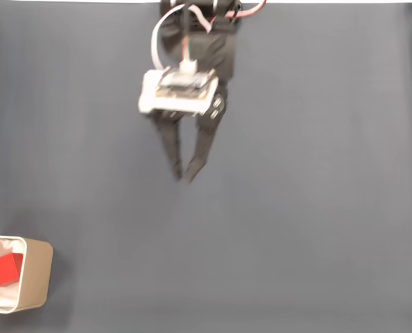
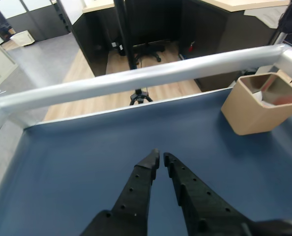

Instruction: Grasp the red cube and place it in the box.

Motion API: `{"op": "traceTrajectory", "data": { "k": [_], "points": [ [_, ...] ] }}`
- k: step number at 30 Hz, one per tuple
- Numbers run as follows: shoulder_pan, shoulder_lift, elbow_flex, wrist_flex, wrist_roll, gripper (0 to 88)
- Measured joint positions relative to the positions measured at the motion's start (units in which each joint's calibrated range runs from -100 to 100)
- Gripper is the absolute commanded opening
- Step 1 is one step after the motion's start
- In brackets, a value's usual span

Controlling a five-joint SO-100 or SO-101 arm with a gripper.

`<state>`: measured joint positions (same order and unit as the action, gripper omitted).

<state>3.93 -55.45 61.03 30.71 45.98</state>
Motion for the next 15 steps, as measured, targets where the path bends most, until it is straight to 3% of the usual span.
{"op": "traceTrajectory", "data": {
  "k": [8, 15],
  "points": [
    [-0.15, -33.00, 32.91, 11.54, 0.39, 0.0],
    [-4.08, -42.99, 38.25, 30.63, 0.00, 0.0]
  ]
}}
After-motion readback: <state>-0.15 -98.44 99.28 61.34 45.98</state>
